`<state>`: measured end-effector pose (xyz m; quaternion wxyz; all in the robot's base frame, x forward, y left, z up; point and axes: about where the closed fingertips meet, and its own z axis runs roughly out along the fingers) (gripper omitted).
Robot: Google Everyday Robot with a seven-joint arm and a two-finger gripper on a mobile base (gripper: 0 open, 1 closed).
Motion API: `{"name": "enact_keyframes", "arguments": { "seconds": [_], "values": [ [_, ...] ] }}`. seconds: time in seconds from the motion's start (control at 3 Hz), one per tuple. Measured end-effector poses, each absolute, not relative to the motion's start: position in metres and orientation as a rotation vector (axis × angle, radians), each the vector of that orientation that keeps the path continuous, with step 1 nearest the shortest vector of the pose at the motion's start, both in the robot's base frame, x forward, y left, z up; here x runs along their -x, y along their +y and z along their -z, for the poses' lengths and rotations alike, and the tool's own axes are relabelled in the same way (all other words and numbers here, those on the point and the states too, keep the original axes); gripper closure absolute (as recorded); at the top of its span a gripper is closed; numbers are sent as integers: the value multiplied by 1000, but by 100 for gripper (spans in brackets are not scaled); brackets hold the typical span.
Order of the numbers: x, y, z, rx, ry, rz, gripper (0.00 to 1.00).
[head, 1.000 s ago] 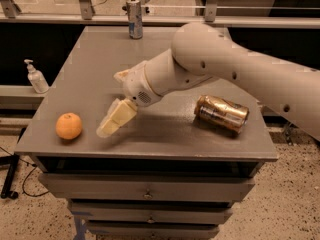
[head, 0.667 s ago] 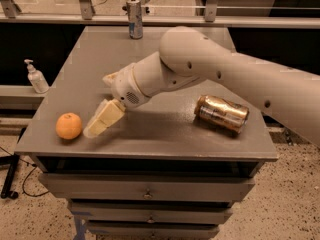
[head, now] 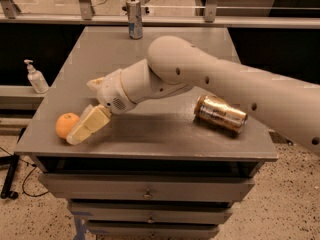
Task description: Pick orange
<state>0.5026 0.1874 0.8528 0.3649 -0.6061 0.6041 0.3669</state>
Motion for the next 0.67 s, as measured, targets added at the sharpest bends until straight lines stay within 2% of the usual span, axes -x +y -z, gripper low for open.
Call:
{"name": "enact_keyframes", "arguments": {
  "seconds": [0.67],
  "values": [
    [-486,198,-845,1527,1472,-920,41]
  ]
}}
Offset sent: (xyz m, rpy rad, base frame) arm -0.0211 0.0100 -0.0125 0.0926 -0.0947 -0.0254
